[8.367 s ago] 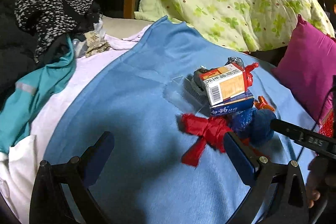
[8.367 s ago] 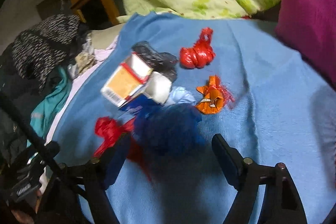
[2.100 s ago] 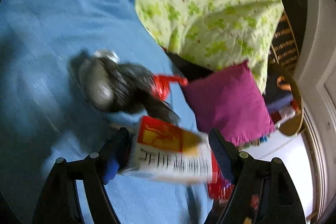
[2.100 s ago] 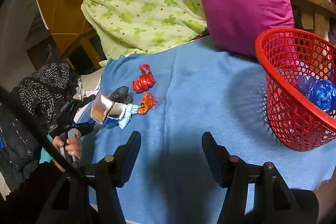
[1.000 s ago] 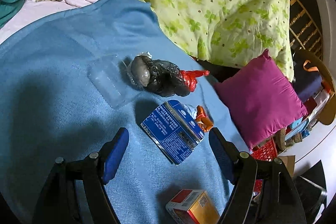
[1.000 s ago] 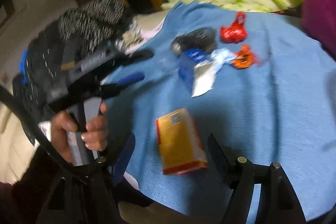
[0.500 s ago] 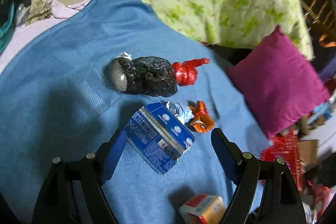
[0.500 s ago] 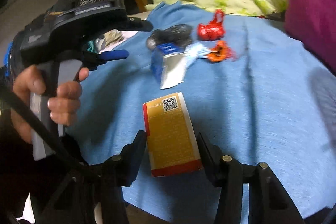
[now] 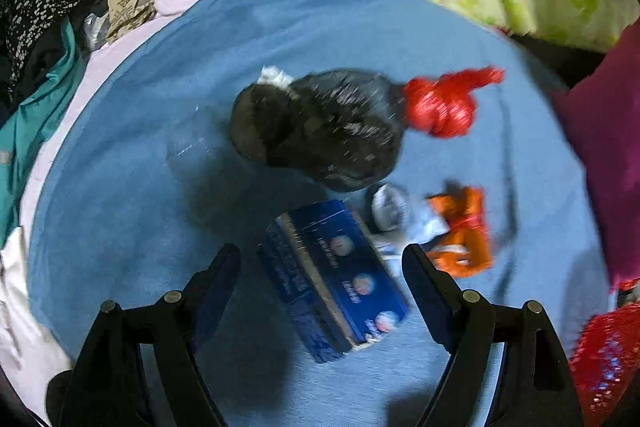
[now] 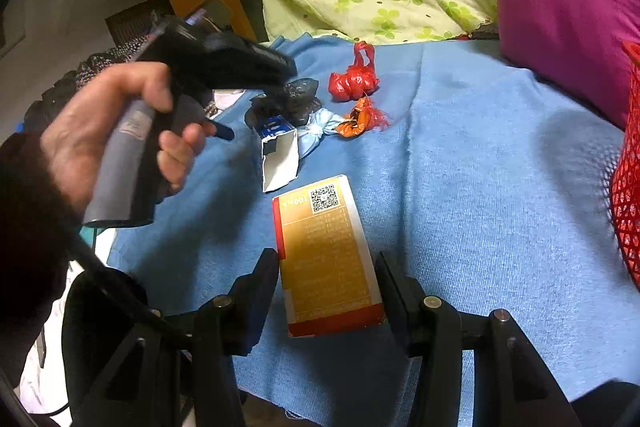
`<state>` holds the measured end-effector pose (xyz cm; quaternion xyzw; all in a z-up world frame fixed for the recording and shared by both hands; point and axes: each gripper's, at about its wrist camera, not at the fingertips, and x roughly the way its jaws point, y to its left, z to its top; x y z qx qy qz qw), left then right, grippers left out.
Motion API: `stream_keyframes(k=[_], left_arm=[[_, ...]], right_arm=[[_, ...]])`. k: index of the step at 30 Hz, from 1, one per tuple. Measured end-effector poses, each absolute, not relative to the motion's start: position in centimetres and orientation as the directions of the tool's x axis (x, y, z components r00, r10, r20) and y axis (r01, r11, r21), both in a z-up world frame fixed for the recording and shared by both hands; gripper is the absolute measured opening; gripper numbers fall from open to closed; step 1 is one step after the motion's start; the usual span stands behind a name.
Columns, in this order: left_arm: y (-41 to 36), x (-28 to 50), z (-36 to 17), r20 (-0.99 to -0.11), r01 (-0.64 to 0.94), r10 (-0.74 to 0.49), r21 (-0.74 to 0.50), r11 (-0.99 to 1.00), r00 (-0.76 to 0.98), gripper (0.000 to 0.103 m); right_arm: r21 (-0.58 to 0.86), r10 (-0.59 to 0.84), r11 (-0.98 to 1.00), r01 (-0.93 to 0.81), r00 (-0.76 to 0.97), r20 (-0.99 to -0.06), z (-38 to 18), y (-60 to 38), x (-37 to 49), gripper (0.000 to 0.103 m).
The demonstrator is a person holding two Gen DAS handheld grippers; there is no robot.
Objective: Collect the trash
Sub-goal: 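Grasp the blue-and-white box with the left tool while the right tool holds the carton, then carry the box and carton to the red basket and release both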
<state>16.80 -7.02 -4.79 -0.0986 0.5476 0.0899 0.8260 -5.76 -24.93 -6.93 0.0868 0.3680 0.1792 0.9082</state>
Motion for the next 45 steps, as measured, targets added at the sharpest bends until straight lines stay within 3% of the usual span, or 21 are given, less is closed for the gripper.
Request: stream_keyframes(k=[6,14,24,26,28,36,45], left_arm=[[-6.6,16.6,-6.6,-0.948,-0.246,0.060,-0.020,0.969,0.312,0.083],[-4.5,13.3,-8.3,-0.970,-0.177,-0.013,-0.057,0.983,0.243,0.083],[-2.5,9.2,-7.3,-0.940,-0.100,-0.016,-0.053,0.994,0.341,0.083],[-3.0,8.9,-6.4,-0.928,-0.074,-0.004,-0.034,0.997,0.373,0.077],[-3.6,8.9,-6.1,-0.924,-0.050,-0.011,-0.033,0.998,0.381,0.063],[-4.5,4.8,-4.6,-0.885,-0.029,-0.018,-0.036,0.999,0.465,0.059],[-6.8,-0.4,-1.0,-0.823,0.040,-0.087,-0.078,0.996,0.562,0.059]], right_arm=[[0.304,0.403,0.914,-0.268,0.677,-0.616,-7.6,-25.3,-5.4,0.053],[0.333,0.423,0.904,-0.268,0.676,-0.603,-8.1,-26.0,-5.0,0.053],[0.336,0.420,0.904,-0.263,0.686,-0.593,-8.2,-26.2,-4.9,0.053],[0.336,0.417,0.905,-0.260,0.694,-0.587,-8.1,-26.2,-5.0,0.053],[0.334,0.412,0.907,-0.256,0.703,-0.580,-8.0,-26.3,-5.1,0.053],[0.321,0.389,0.915,-0.244,0.744,-0.543,-6.6,-26.9,-5.7,0.053],[0.340,0.355,0.916,-0.213,0.826,-0.439,-2.9,-29.2,-7.6,0.053]])
